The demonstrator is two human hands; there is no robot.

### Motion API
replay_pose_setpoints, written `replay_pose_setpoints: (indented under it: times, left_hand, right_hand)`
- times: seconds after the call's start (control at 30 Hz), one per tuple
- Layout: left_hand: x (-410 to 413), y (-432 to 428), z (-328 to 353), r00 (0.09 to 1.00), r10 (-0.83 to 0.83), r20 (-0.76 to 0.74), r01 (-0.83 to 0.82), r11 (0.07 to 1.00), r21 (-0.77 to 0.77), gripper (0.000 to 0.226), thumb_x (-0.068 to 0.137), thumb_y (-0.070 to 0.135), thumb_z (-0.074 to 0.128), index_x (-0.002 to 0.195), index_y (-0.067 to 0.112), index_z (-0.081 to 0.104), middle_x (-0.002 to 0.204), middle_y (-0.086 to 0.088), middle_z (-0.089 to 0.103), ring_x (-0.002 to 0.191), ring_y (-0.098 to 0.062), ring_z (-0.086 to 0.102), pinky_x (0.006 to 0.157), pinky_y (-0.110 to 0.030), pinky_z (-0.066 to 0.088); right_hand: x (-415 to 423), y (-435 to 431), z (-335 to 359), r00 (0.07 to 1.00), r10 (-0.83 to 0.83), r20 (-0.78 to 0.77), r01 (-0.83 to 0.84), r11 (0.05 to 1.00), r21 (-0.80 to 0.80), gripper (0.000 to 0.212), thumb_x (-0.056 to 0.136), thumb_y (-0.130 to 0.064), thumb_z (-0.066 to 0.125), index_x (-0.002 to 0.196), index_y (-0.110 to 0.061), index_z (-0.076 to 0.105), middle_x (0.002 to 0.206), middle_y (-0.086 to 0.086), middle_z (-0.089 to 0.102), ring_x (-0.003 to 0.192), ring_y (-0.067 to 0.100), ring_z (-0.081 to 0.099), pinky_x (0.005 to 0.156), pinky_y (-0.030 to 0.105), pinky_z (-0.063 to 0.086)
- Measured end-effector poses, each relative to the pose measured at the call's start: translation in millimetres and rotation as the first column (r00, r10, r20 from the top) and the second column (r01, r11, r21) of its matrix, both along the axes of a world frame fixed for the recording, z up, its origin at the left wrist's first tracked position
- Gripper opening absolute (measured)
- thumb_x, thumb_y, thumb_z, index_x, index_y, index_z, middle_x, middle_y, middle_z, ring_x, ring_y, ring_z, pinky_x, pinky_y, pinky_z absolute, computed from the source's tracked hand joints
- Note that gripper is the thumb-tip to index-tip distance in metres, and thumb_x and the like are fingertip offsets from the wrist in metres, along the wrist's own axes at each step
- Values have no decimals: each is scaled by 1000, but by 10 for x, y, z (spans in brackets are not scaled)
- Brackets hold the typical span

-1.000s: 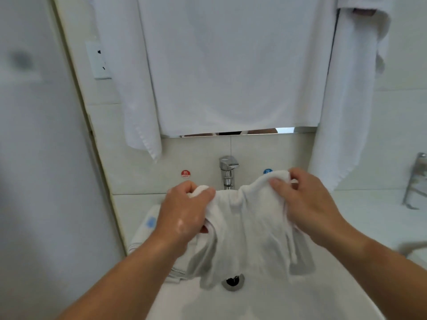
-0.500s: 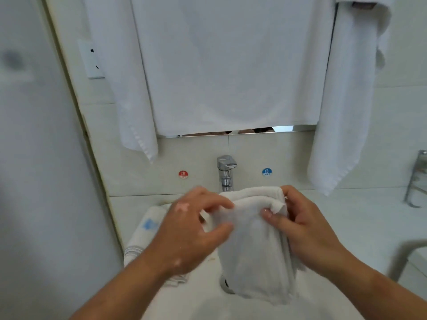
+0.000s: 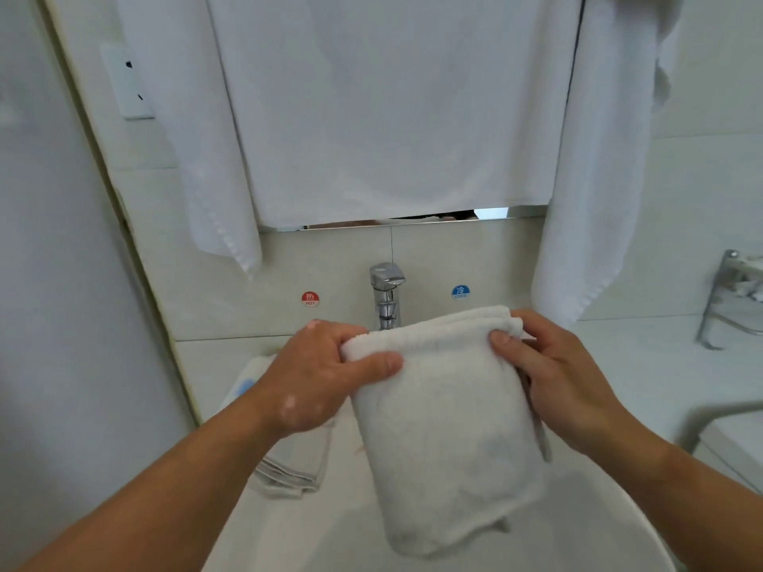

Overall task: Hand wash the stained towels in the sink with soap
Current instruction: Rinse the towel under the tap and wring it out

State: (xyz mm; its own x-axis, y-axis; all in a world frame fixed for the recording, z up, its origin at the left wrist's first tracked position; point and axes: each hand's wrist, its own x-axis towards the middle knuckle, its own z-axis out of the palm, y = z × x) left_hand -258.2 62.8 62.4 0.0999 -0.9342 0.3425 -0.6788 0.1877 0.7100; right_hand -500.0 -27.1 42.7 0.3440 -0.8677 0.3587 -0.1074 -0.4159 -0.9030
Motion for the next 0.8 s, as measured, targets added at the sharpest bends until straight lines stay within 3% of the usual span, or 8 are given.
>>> replay_pose_setpoints:
  times: [0.1,0.2,0.3,0.43,0.53,0.67,0.73,0.8]
  left_hand:
    - [-134,-42,-3,934,76,-348,-82,997,-3,33,69,41,84,79,11,75,74,-1,72,69,-22,69,66,-40,54]
    - [-302,-36,10,588,26,-809,-65,998,-16,40,73,36,78,99,7,76,97,-12,76,89,-34,73,79,-47,56]
    - [-526,107,-119,363,-3,-932,161,985,59,50,75,48,60,107,15,79,111,-10,76,99,-27,74,86,-46,53]
    - [-813,86,-412,449,181,-875,75,968,239,38,82,17,70,119,8,68,106,-14,77,96,-34,75,85,-47,58]
    - [-946,-29,-475,497,254,-830,10,954,298,23,93,10,66,116,14,68,101,-10,78,91,-31,76,80,-45,59]
    - [-1187,-101,-628,514,271,-814,143,909,392,29,93,5,65,120,13,65,101,-14,77,90,-34,76,73,-42,60]
    - [-1290,-152,-726,576,254,-777,166,894,416,48,88,-1,68,130,20,58,103,-14,77,87,-32,76,65,-39,60]
    - [-1431,-206,-755,627,215,-749,184,893,410,75,86,-1,71,138,46,43,109,-12,74,88,-31,76,61,-40,59]
  right_hand:
    - [34,-9,-52,995,-39,96,25,989,145,20,101,-26,59,90,-27,75,82,-4,75,75,13,69,70,32,51]
    - [50,5,66,947,-59,316,-65,928,368,21,98,-22,63,83,-26,77,75,-12,76,70,8,72,71,33,56]
    - [-12,-38,120,949,-59,309,-69,919,387,27,99,-28,62,73,-32,69,64,-23,70,59,0,67,60,25,49]
    - [-151,-77,-21,973,-28,231,-91,868,488,24,104,-32,55,93,-24,74,83,-6,78,86,20,74,76,37,60]
    - [-382,-49,-130,996,80,35,-87,865,495,17,98,-38,64,115,-37,65,100,-9,77,92,18,74,83,40,58]
    - [-893,42,-246,919,237,-315,-102,915,389,97,77,-22,86,140,-67,26,122,-20,63,105,9,69,82,29,57]
    - [-1148,80,-219,942,215,-257,-94,905,414,84,75,-13,85,134,-60,49,124,-8,66,101,15,72,79,31,59]
    - [-1354,18,-200,970,134,-202,-42,914,404,61,68,-14,79,117,-49,69,119,-1,70,99,21,73,81,37,61]
